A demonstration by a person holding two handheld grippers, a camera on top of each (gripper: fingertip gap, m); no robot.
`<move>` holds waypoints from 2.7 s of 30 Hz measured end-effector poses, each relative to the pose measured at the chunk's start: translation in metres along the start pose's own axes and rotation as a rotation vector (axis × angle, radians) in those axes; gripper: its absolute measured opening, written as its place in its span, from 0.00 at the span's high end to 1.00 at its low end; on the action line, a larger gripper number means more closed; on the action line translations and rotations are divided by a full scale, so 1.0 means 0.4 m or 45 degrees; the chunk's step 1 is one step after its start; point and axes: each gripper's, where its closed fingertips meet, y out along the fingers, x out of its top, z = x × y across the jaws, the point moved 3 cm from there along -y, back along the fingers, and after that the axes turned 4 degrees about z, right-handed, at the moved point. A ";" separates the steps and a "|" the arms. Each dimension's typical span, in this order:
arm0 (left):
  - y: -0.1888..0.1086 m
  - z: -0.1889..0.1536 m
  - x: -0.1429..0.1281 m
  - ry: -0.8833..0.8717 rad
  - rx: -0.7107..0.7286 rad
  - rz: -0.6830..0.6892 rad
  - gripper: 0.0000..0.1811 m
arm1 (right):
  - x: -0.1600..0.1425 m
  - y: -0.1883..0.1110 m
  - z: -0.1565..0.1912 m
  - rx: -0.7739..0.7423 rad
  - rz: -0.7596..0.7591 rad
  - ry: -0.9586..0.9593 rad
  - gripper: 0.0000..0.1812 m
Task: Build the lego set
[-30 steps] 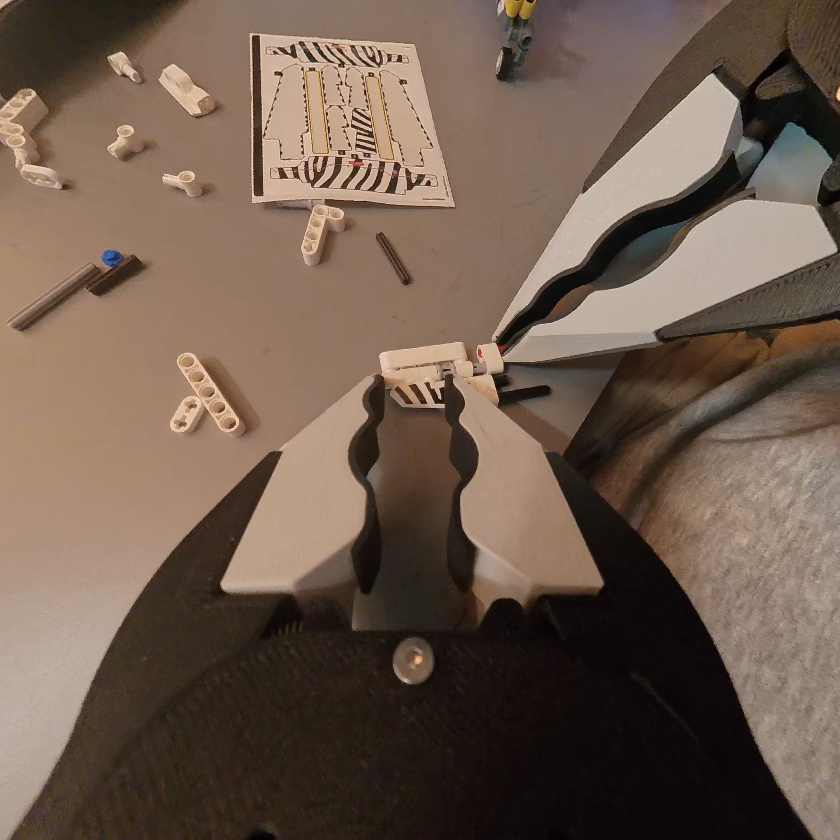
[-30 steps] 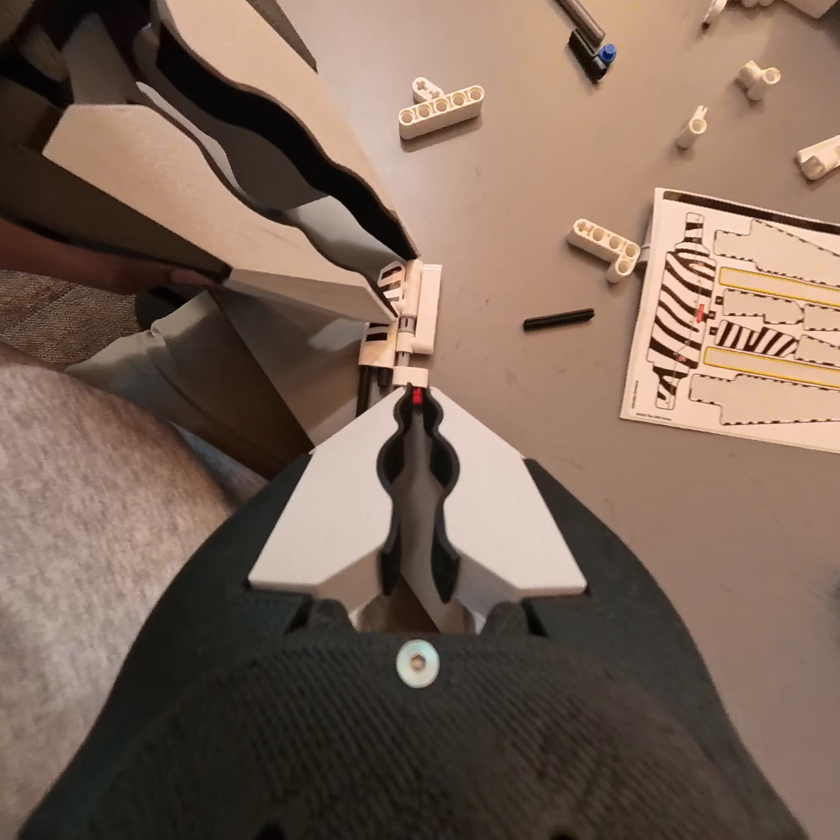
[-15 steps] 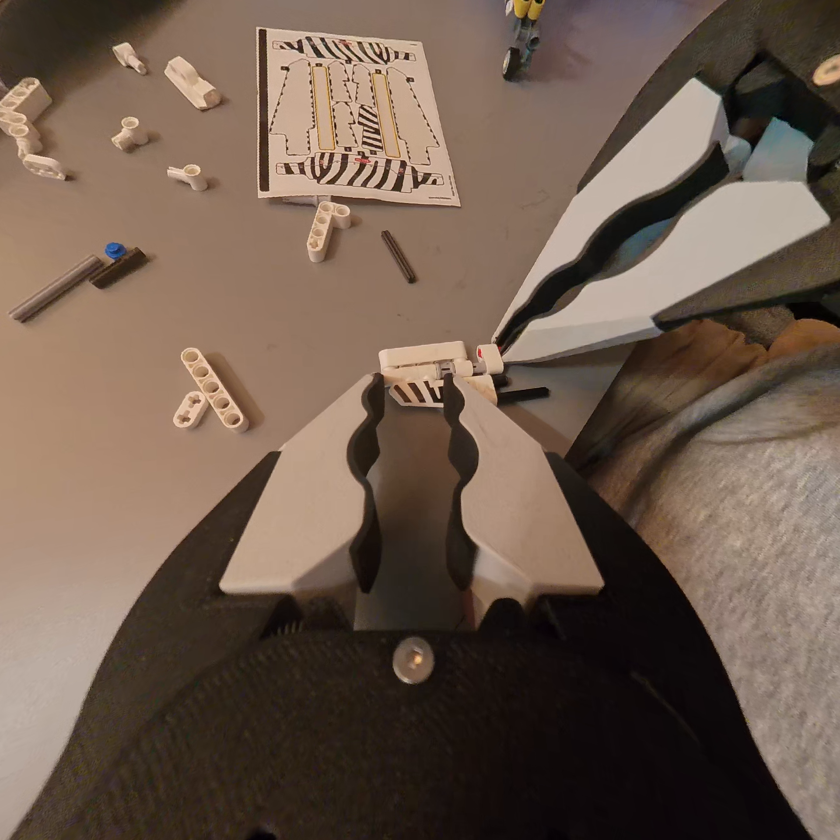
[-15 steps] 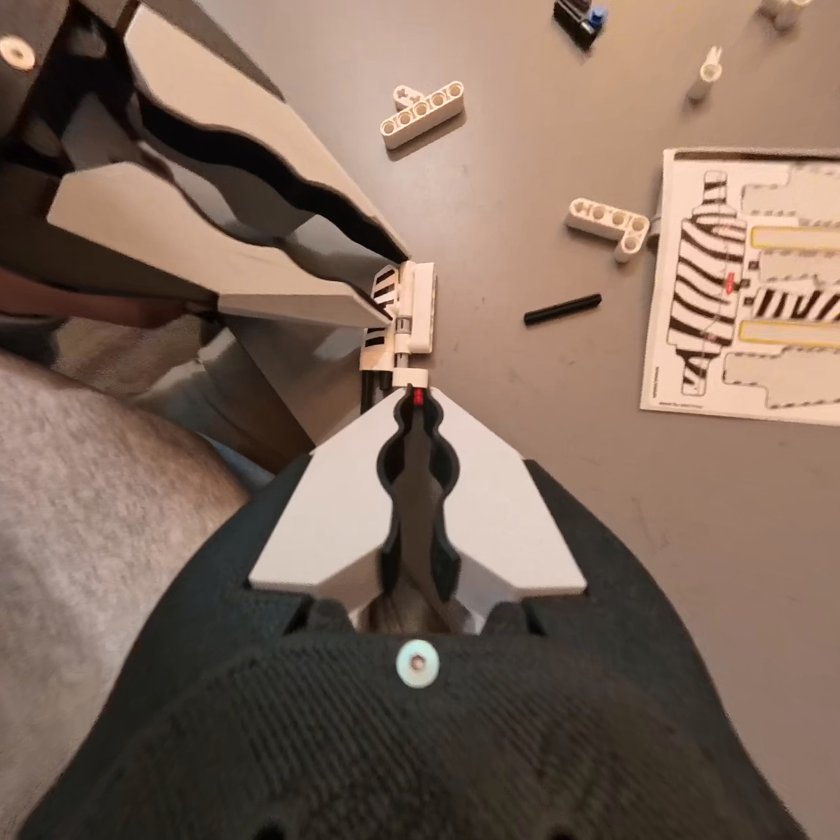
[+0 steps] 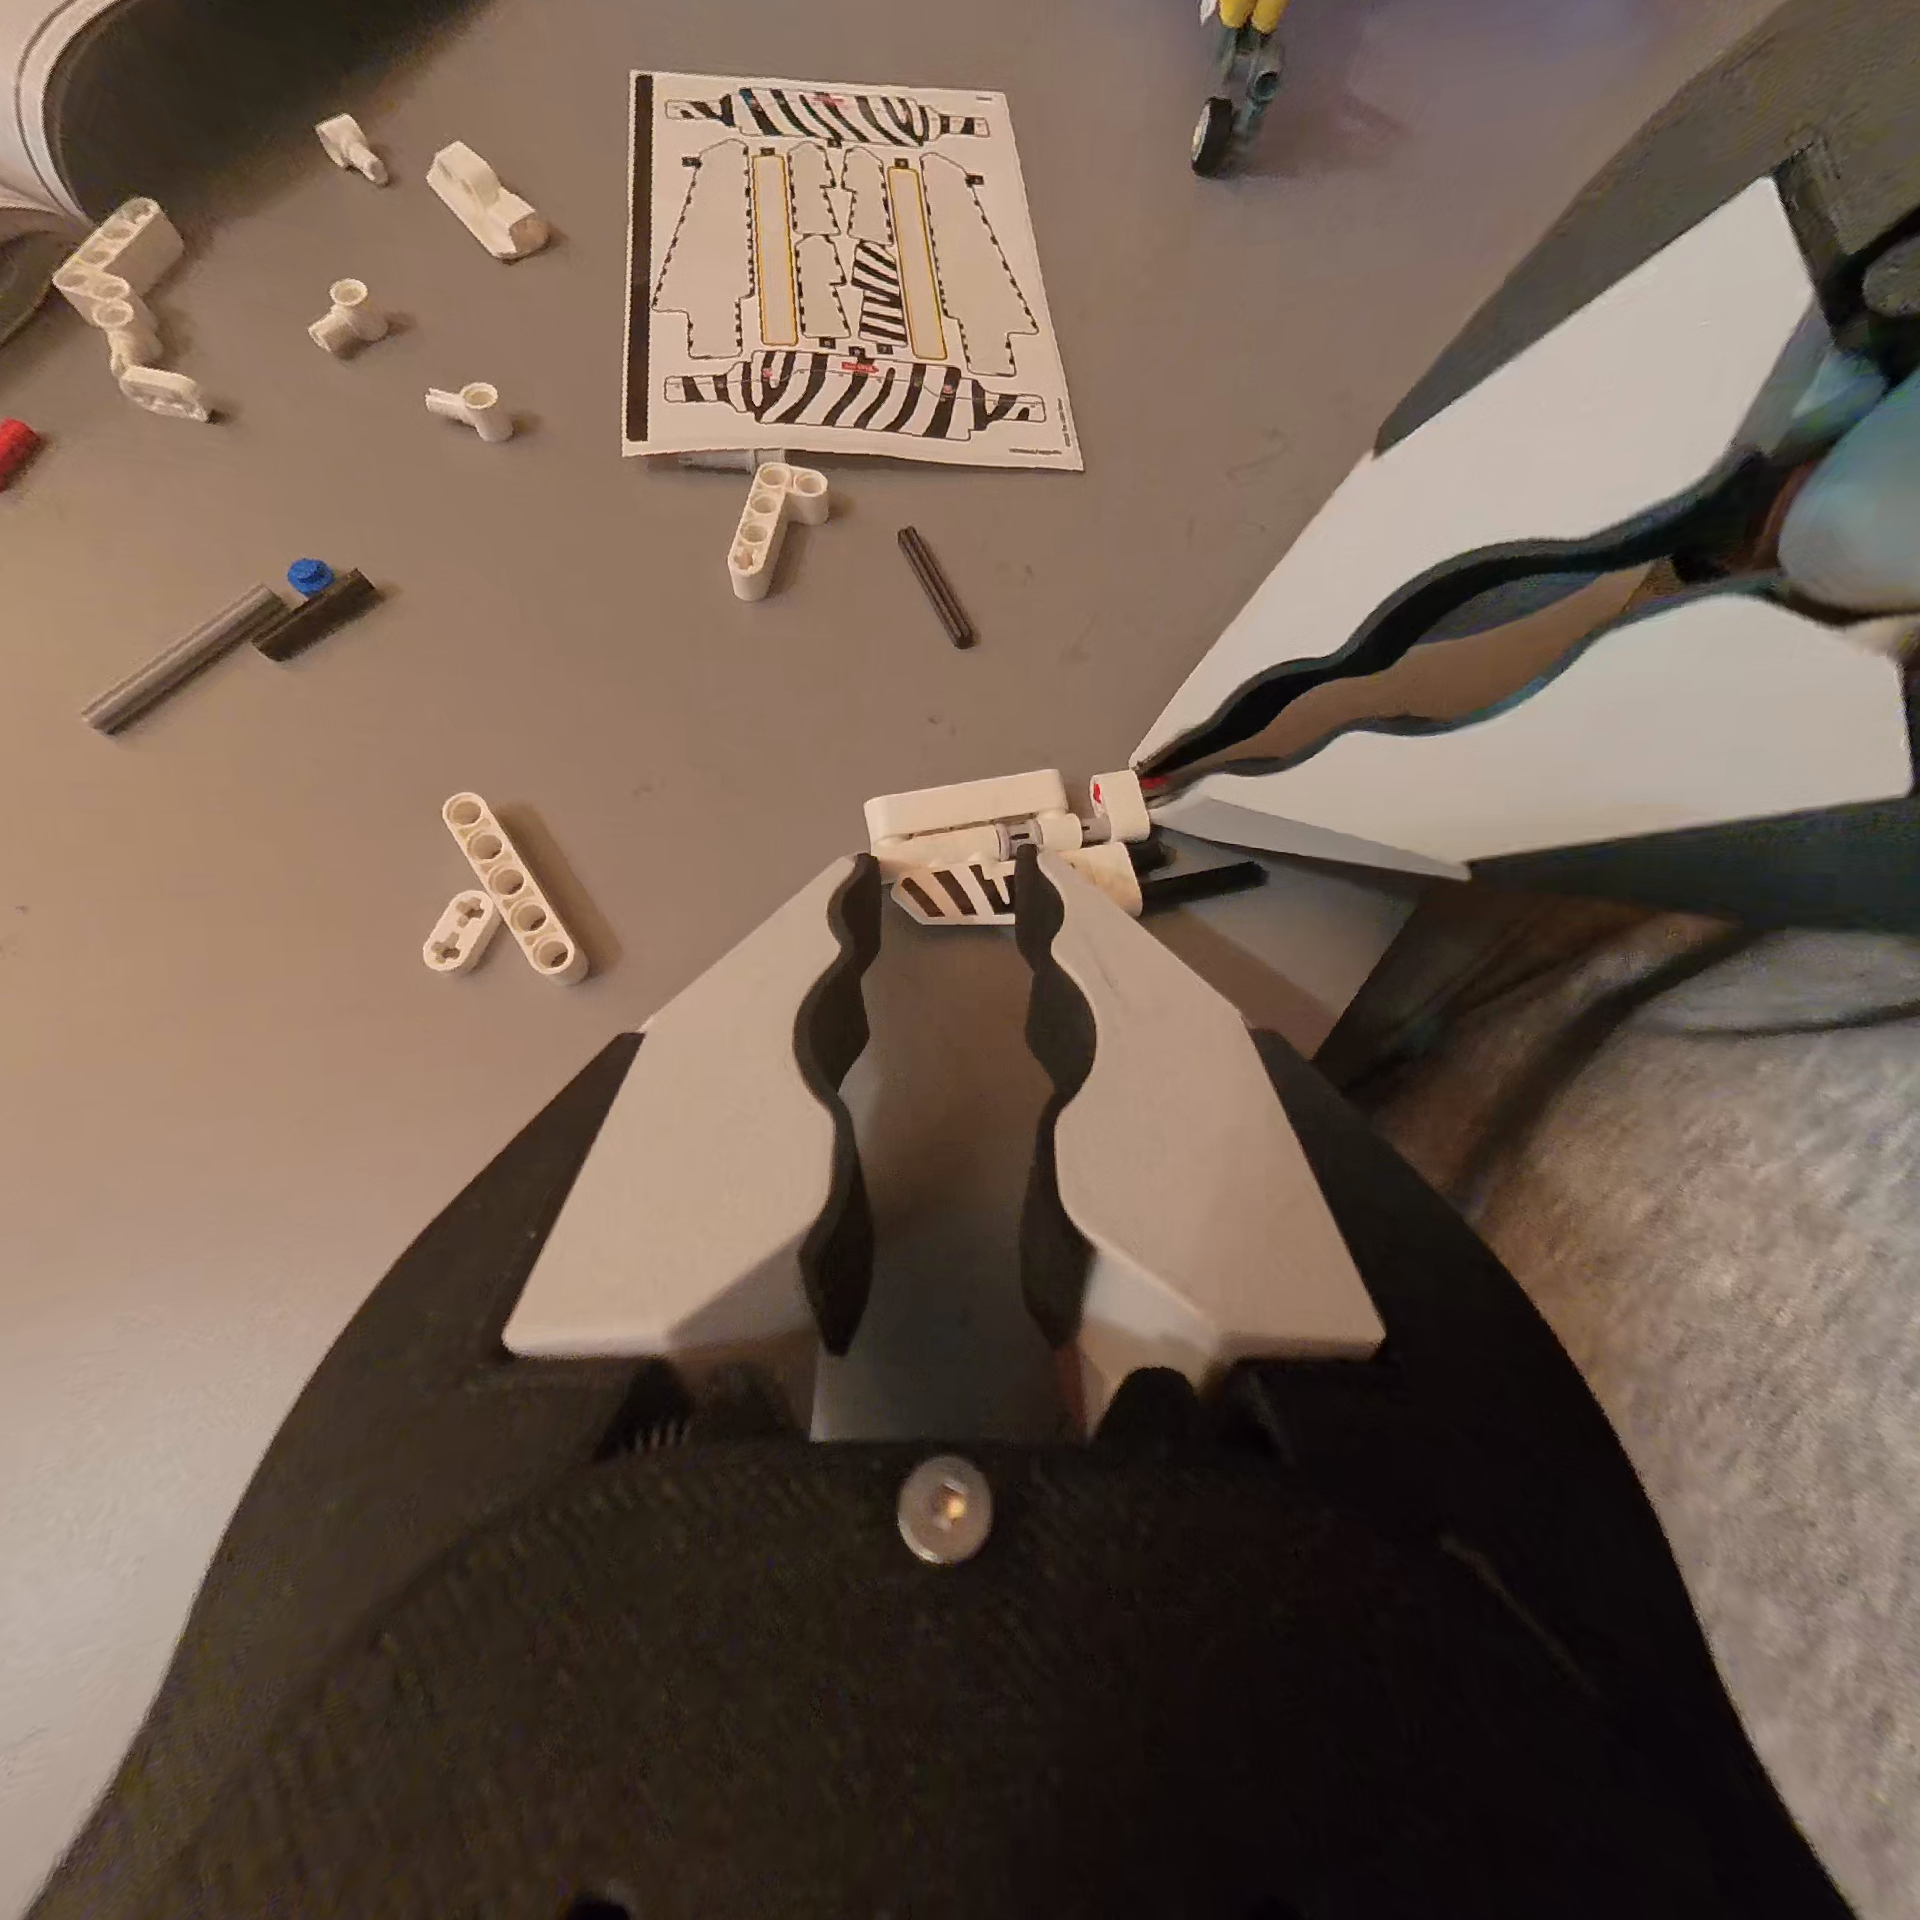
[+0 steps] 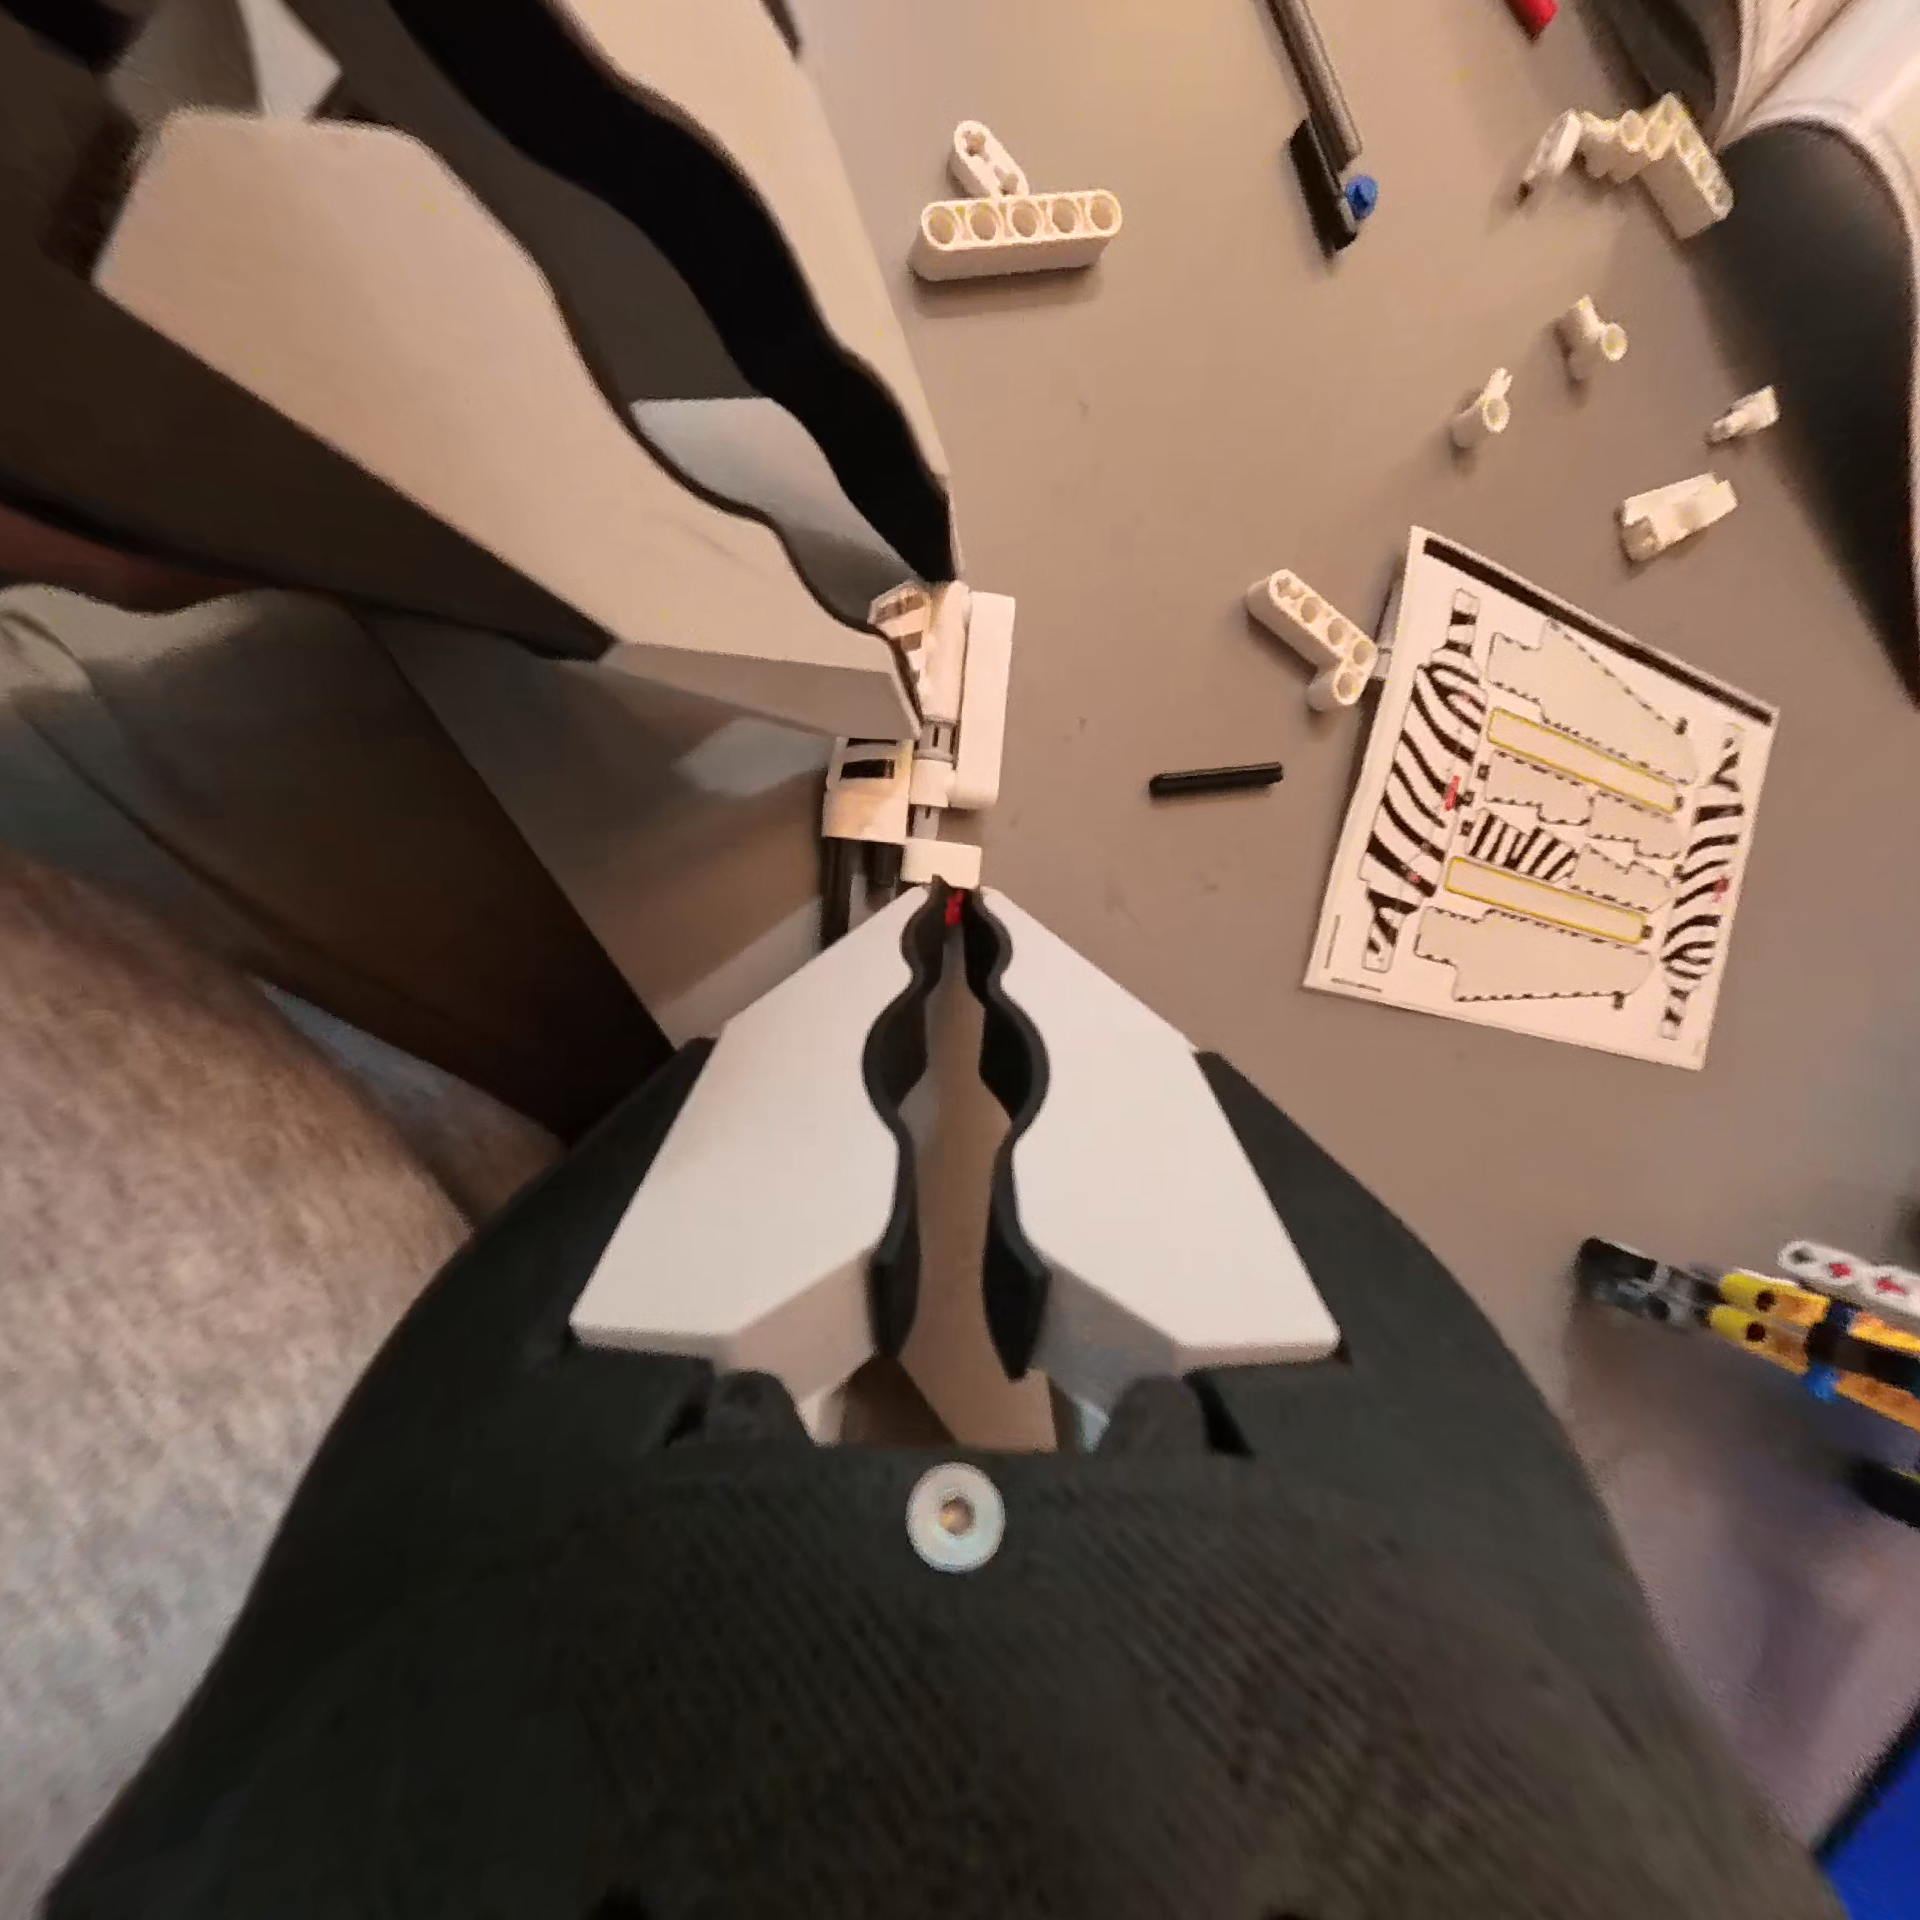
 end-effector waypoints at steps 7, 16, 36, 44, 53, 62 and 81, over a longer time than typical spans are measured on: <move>-0.001 0.003 0.000 -0.008 0.009 0.000 0.84 | -0.001 0.003 -0.015 0.321 -0.031 0.404 0.99; -0.001 0.003 -0.001 -0.015 -0.008 0.005 0.84 | 0.009 0.007 -0.012 0.267 -0.072 0.215 0.99; -0.005 0.003 -0.001 -0.003 -0.006 -0.012 0.86 | -0.004 0.001 -0.007 0.357 -0.208 0.236 0.85; -0.012 0.008 0.008 -0.146 -0.147 -0.057 0.86 | 0.014 -0.031 -0.034 0.432 -0.432 0.244 0.95; -0.006 0.011 0.005 -0.112 -0.077 -0.028 0.91 | 0.032 0.004 -0.017 0.491 -0.428 0.112 1.00; -0.006 0.012 0.003 -0.099 -0.061 -0.026 0.91 | 0.029 0.008 -0.011 0.536 -0.418 0.150 1.00; -0.007 -0.019 0.013 -0.125 -0.200 -0.032 0.73 | -0.006 -0.018 -0.018 0.656 -0.481 -0.058 0.90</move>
